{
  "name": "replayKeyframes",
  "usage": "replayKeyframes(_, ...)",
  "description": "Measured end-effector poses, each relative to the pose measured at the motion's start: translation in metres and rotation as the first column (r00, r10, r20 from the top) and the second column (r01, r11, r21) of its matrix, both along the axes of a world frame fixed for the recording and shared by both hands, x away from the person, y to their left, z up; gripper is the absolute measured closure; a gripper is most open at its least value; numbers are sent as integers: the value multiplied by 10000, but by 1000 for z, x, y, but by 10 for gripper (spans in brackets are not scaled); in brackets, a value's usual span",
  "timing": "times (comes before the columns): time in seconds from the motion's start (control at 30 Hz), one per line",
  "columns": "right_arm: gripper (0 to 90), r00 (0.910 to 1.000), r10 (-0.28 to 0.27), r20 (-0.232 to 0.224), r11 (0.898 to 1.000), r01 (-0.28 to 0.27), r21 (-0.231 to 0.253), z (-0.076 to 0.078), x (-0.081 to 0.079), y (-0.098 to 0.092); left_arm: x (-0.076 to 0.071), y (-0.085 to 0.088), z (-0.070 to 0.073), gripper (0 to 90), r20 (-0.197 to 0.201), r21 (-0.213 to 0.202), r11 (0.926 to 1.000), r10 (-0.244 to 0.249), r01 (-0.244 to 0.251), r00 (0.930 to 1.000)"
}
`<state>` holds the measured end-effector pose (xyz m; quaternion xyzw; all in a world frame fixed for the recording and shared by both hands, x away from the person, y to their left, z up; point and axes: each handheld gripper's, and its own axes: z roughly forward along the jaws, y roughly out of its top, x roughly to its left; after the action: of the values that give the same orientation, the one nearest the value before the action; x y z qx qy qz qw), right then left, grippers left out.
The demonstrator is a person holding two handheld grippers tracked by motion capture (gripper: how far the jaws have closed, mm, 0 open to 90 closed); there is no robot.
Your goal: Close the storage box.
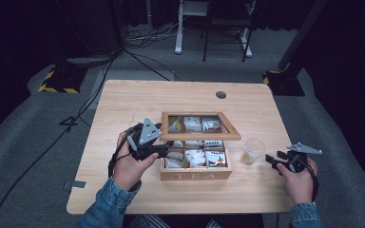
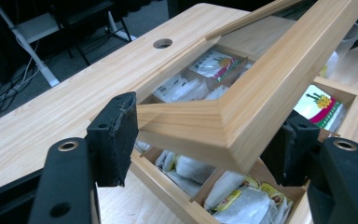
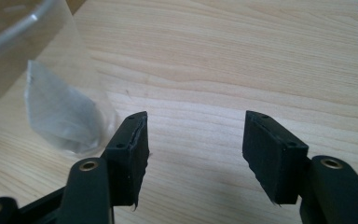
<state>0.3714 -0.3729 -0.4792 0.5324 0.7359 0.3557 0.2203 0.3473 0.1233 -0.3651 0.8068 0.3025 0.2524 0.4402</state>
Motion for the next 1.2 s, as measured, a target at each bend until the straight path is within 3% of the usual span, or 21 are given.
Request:
replayKeyframes(0.1,411,10000,-83,1,10000,83,43,-3,0,-2,-3,-1,-1,346,27,99,9999,47,-47,10000)
replayKeyframes(0.43,404,9999,104,-29,9996,-105,-252,-8,3,2,-10,-2,-13,326,-414,176,9996,208,-201,9989)
replayKeyframes(0.6,402,9999,130,98,9999,-129,-115,-7,10,3,-14,-1,-19,310,-819,-22,9997,257,-259,9963)
replayKeyframes(1.2,400,9998,-114,176,9996,109,250,-3,17,1,-21,-2,-33,293,-1426,399,9989,316,-262,9893)
